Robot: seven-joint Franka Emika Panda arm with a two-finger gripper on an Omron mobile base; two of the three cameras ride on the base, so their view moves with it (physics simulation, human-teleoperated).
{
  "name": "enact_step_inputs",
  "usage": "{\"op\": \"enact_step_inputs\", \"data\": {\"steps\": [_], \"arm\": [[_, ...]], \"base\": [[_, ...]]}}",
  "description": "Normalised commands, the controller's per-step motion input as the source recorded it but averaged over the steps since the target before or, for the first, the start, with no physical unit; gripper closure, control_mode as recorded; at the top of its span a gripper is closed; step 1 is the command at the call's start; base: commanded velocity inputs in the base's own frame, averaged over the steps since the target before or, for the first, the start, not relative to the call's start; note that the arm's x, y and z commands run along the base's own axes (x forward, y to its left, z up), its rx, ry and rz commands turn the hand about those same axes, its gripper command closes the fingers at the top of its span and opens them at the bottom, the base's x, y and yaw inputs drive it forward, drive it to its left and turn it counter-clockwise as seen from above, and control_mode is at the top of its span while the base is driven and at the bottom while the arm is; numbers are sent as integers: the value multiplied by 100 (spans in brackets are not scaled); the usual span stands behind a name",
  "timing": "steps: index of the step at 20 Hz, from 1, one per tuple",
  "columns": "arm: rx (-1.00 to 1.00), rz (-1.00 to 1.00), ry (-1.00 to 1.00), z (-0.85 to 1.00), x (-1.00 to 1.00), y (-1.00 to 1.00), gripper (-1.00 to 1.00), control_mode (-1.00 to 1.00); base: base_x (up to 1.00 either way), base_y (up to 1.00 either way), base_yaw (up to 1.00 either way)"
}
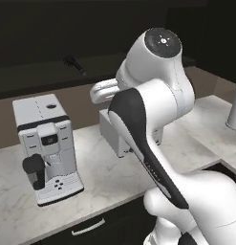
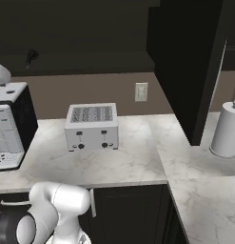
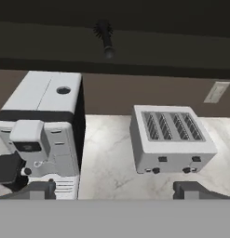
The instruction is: Locate and retrieve the dish brush and soap dispenser from the cabinet. Place them next to the sink.
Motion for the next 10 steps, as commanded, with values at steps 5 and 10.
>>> {"op": "enact_step_inputs", "data": {"steps": [5, 10], "arm": [[-8, 7, 11, 38, 25, 0, -100, -100], [-5, 1, 9, 22, 36, 0, -100, -100]], "base": [[0, 0, 0], [0, 0, 0]]}}
